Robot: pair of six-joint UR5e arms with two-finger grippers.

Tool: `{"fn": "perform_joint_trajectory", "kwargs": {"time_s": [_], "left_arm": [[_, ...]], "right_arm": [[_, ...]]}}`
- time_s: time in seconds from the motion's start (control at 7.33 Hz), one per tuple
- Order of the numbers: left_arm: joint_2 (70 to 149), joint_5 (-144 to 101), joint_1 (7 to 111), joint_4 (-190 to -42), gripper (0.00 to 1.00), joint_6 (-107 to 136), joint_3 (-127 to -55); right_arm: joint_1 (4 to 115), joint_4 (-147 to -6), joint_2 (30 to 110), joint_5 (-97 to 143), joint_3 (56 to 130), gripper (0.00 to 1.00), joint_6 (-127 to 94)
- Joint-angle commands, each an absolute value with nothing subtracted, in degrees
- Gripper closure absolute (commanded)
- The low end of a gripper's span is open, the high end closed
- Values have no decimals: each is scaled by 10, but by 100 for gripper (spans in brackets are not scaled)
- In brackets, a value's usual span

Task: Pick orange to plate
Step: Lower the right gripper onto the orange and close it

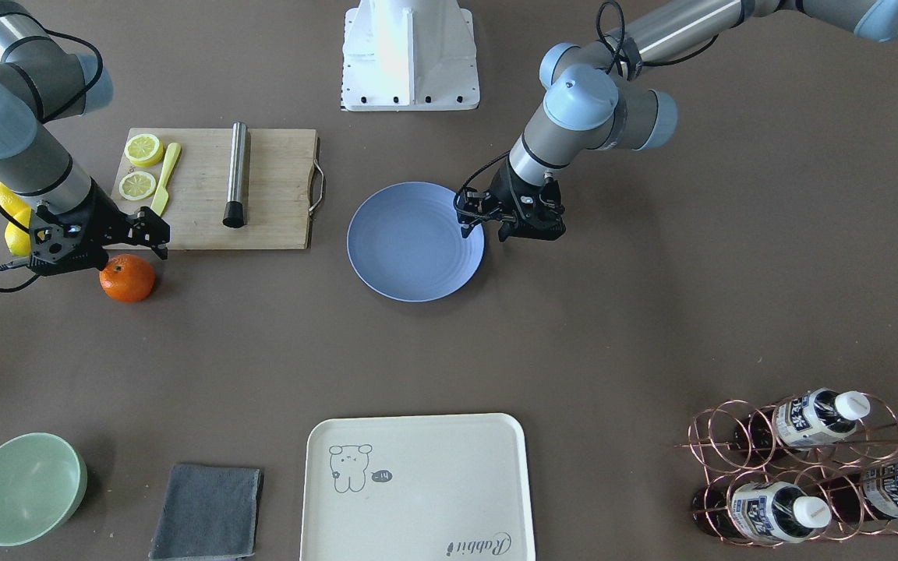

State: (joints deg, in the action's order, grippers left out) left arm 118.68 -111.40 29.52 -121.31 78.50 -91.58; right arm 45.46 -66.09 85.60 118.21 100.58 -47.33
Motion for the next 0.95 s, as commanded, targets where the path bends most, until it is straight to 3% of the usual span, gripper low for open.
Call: {"fn": "perform_joint_trajectory", "kwargs": {"time_s": [0.0, 0.82], "left_arm": [[1186, -1107, 295, -1213, 17, 786, -916], [1184, -1094, 294, -1214, 17, 789, -916]], "right_arm": [[470, -717, 853, 1179, 1016, 0, -406], [457, -724, 813, 1171, 975, 0, -391]]}}
